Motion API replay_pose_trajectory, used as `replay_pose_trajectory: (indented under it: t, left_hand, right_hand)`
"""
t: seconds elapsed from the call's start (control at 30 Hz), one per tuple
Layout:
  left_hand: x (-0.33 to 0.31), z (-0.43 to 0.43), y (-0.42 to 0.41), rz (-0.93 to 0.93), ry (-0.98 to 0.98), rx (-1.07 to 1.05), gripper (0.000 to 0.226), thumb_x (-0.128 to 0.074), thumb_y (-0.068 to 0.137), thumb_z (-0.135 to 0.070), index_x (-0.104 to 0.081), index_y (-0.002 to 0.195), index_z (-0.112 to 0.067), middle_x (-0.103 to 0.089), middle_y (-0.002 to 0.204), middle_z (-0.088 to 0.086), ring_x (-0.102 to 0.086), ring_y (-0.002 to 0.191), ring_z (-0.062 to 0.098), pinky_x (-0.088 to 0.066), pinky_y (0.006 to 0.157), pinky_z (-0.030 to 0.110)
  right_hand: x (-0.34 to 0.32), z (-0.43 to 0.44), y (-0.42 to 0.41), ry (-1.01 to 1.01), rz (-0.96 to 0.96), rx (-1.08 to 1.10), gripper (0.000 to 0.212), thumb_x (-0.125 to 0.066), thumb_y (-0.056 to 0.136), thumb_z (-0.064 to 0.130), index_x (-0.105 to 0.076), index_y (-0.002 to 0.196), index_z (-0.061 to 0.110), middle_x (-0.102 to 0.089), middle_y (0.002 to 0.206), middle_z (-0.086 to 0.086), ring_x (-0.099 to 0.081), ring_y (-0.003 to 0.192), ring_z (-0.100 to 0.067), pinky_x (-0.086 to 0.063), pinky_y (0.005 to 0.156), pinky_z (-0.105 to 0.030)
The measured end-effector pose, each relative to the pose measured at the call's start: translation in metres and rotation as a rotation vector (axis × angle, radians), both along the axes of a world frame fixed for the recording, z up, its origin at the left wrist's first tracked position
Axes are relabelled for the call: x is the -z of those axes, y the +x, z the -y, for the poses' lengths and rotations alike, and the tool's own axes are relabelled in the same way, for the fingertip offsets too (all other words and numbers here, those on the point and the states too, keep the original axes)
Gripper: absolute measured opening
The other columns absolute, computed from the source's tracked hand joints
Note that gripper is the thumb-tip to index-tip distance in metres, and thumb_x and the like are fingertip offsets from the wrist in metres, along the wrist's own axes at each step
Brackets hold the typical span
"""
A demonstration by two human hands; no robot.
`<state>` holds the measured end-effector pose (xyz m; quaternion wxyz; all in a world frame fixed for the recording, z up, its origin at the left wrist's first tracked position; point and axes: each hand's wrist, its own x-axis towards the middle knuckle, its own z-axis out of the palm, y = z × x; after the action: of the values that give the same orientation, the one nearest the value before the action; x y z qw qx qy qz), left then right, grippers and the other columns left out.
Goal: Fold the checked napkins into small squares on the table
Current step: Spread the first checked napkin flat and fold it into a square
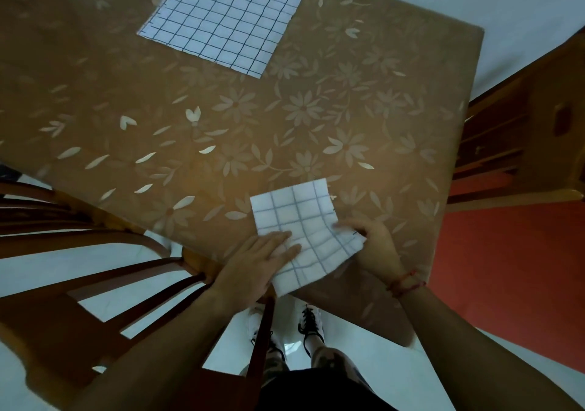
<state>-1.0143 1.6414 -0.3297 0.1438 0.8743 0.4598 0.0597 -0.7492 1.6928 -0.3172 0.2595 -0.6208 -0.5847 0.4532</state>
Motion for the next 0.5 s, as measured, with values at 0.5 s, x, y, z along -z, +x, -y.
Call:
replay_pose_trajectory:
  t: [0.5]
  left_hand:
    - [0.013, 0.012, -0.017, 0.128, 0.028, -0.254, 0.031, -0.054, 0.083, -0.024, -0.064, 0.110, -0.015, -0.064, 0.112, 0.004, -0.052, 0.107, 0.021, -0.046, 0.083, 0.041]
  right_hand:
    - [0.007, 0.018, -0.002, 0.337, 0.538, -0.456, 0.033, -0.081, 0.058, 0.022, -0.070, 0.089, 0.026, -0.060, 0.130, -0.008, -0.049, 0.125, -0.029, -0.039, 0.084, -0.038]
